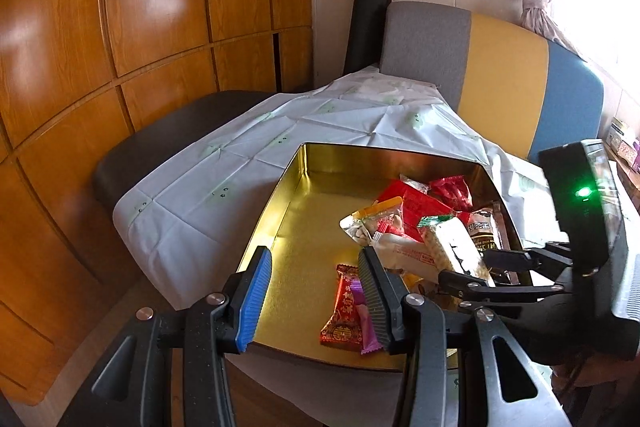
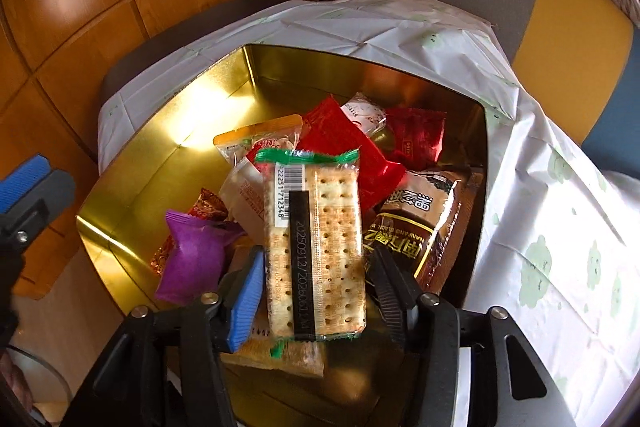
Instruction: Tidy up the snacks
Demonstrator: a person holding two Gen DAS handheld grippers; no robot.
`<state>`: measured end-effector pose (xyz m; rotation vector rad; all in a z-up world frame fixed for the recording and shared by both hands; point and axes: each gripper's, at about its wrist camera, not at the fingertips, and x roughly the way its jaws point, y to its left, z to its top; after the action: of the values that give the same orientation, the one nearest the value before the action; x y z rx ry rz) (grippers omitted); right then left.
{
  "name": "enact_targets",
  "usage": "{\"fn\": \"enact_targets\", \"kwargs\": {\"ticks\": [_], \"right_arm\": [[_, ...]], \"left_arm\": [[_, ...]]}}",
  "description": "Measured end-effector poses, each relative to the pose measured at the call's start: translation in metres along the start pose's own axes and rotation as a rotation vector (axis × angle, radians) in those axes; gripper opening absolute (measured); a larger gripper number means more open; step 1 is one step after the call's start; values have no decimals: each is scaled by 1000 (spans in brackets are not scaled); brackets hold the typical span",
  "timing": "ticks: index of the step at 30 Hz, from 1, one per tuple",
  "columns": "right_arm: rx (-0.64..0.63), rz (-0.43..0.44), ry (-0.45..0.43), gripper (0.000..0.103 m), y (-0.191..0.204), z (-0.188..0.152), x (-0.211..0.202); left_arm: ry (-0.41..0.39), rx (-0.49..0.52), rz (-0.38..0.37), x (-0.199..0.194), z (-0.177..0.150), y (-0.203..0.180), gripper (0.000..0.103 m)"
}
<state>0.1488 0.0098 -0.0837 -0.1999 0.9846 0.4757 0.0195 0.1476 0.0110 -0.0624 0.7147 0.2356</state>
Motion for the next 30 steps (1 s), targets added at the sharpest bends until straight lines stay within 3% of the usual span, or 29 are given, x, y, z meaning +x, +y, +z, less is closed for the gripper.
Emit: {"fn": "enact_targets", "kwargs": {"ticks": [7,30], "right_arm": [[41,-16,-82,63,-8,-10,-29],[180,-140,-202,76,-34,-65,-81]], "left_arm": [[-12,6,-3,-5,0,-4,46],[-32,72,-10,-20,-6,-38,46]]}}
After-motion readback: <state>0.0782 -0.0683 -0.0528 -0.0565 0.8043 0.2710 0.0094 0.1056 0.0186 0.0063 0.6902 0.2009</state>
